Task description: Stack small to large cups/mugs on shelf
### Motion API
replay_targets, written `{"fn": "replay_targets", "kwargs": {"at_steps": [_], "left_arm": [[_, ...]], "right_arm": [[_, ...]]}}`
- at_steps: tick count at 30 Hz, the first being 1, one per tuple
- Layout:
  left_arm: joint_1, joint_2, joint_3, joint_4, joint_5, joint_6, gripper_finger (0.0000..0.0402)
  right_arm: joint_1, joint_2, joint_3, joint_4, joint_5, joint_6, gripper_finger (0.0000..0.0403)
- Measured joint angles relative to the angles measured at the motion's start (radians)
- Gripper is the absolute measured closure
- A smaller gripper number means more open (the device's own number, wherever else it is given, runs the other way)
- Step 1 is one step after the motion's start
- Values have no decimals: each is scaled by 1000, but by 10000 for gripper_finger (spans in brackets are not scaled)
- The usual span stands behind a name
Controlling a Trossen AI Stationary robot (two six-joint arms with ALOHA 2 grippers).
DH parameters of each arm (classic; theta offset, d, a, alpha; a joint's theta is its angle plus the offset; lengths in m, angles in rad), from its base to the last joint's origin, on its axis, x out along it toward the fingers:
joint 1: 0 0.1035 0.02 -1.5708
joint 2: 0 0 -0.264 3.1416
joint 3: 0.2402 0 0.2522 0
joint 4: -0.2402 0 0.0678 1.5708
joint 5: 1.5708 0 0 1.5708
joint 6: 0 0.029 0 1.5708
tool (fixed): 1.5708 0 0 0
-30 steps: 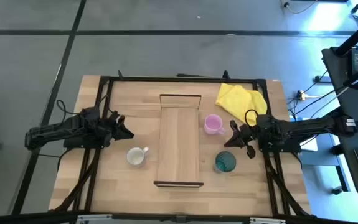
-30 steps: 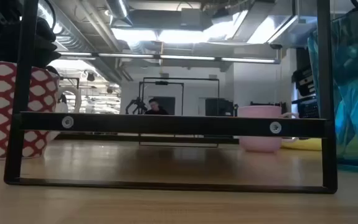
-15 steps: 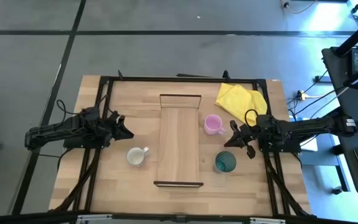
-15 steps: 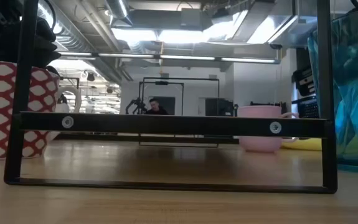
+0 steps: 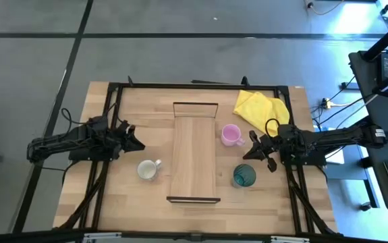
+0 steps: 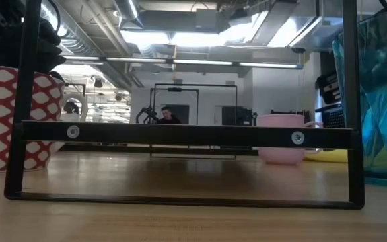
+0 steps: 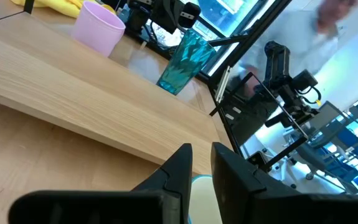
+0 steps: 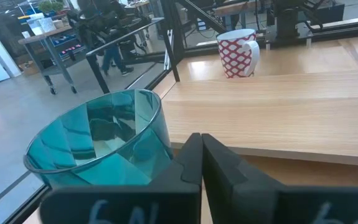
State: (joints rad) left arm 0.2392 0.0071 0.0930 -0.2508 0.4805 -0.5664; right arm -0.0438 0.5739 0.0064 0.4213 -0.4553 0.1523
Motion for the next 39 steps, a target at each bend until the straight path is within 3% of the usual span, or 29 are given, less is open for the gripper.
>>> {"fn": "replay_targets", "kwargs": {"at_steps": [31,39], "left_arm": [[0,0,0,0,0,0,347],[0,0,0,0,0,0,346]], "right_arm": [[0,0,0,0,2,-34,395],[0,0,0,35,2,26,395]]}}
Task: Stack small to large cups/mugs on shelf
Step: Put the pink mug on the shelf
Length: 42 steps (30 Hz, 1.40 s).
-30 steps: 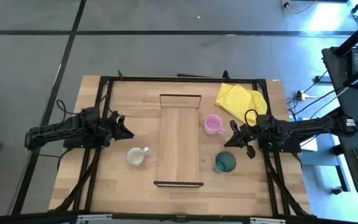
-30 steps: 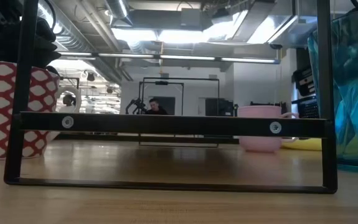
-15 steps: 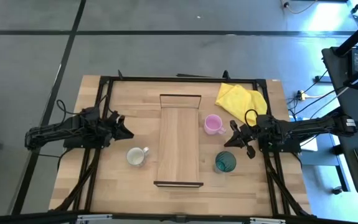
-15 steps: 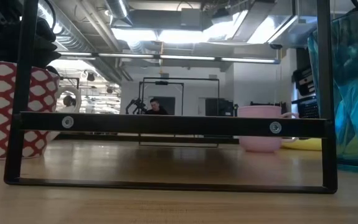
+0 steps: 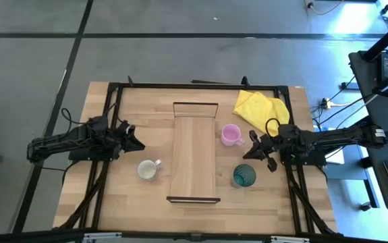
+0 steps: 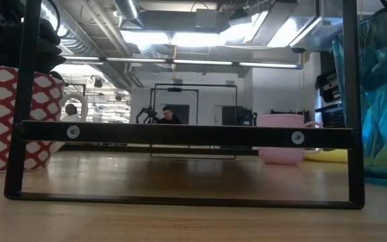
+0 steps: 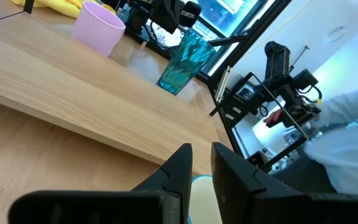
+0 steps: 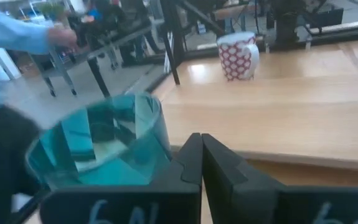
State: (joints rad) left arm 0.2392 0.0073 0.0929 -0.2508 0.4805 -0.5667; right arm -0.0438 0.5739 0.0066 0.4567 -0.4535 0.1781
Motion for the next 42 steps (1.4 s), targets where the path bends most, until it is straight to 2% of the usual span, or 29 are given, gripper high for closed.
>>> {"fn": "replay_targets", "kwargs": {"at_steps": [4,7,9,12,15,20,25,31,38,42], "left_arm": [[0,0,0,0,0,0,347],[0,0,0,0,0,0,347],[0,0,0,3,-8,9,346],[0,0,-2,38,-118,76,347],[0,0,-2,88,-214,50,346],[0,0,-2,335,-375,-42,346],[0,0,-1,614,-431,-52,347],[0,0,-1,770,-435,-52,347],[0,0,-1,783,-435,-52,346],[0,0,-1,787,-436,-51,347]], "right_arm": [[0,0,0,119,25,165,395],[0,0,0,331,141,243,395],[0,-1,1,498,238,232,395],[0,-1,39,642,358,124,395],[0,1,128,616,380,20,395],[0,37,339,464,315,-115,395],[0,91,561,315,250,-262,395],[0,113,741,301,250,-165,395],[0,113,875,300,250,-29,395],[0,109,917,303,250,-64,395]]}}
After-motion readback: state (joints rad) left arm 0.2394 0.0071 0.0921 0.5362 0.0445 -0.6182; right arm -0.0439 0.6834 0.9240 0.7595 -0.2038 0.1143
